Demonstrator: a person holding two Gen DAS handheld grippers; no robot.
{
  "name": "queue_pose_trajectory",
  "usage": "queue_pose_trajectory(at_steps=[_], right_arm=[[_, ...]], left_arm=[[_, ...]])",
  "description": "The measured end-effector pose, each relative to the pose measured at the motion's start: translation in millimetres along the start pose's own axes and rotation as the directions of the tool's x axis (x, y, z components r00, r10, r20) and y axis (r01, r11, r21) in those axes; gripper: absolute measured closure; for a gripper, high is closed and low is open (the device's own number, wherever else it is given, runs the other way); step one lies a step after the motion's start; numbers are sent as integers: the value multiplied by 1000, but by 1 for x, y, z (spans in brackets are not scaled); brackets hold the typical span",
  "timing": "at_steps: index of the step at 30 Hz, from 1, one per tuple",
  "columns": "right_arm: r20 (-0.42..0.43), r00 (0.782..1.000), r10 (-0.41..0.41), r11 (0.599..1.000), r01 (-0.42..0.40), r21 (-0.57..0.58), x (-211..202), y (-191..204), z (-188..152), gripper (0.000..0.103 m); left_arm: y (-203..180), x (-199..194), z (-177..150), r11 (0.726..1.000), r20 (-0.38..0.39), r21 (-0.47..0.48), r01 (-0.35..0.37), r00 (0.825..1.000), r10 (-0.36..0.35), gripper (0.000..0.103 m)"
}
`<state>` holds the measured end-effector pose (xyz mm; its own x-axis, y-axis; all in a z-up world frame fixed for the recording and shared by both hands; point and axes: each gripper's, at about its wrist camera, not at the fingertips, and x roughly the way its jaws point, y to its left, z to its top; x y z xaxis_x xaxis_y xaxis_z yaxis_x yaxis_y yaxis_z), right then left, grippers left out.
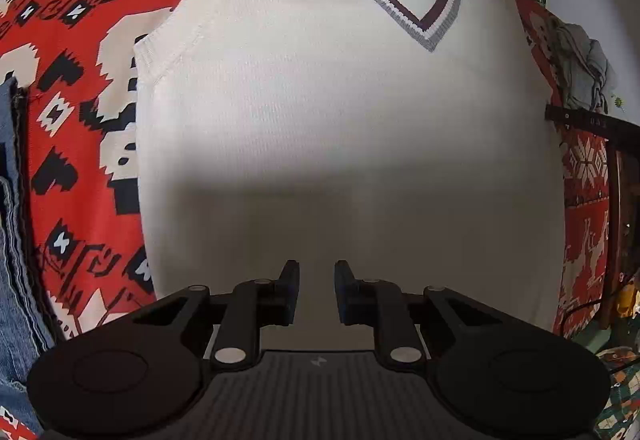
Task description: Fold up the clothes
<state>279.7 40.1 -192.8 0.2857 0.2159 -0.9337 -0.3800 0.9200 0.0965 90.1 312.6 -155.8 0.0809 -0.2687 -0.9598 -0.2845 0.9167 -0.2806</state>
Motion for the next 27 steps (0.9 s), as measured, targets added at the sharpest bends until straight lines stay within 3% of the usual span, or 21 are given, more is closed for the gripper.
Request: queue_pose_trajectory(at_steps=[3, 6, 9, 12, 15, 17, 19, 23, 27], right_arm=[[6, 999, -39, 998, 39, -51, -7, 6, 1, 100], [26, 994, -109, 990, 111, -91, -17, 12, 0, 100], [5, 993, -118, 991, 118, -63, -6, 8, -5, 98], [4, 994, -112, 994, 112, 14, -14, -6, -1, 77], [59, 993, -103, 992, 98, 78, -33, -18, 6, 77], [85, 995, -46, 998, 42, 57, -38, -13, 17, 81], [83, 996, 17, 1000, -17, 8, -30, 1, 28, 82], [55, 997, 50, 998, -49, -26, -6, 30, 33, 82], [86, 996, 9, 998, -4, -60, 17, 54, 36, 82]], left_arm=[[-1, -3, 5, 1000, 15, 1, 3, 1000, -3, 85], [1, -4, 10, 1000, 22, -1, 17, 1000, -17, 85], [3, -2, 16, 1000, 20, 0, 14, 1000, -14, 85], [5, -5, 23, 1000, 39, -2, 22, 999, -22, 85], [6, -7, 31, 999, 69, 2, 35, 997, -35, 85], [5, -6, 38, 999, 93, 21, 35, 995, -37, 85], [2, 1, 48, 999, 113, 43, 23, 993, -27, 85], [7, 7, 63, 999, 191, 32, 6, 982, -12, 85], [8, 6, 83, 999, 289, 34, -7, 957, -3, 93]])
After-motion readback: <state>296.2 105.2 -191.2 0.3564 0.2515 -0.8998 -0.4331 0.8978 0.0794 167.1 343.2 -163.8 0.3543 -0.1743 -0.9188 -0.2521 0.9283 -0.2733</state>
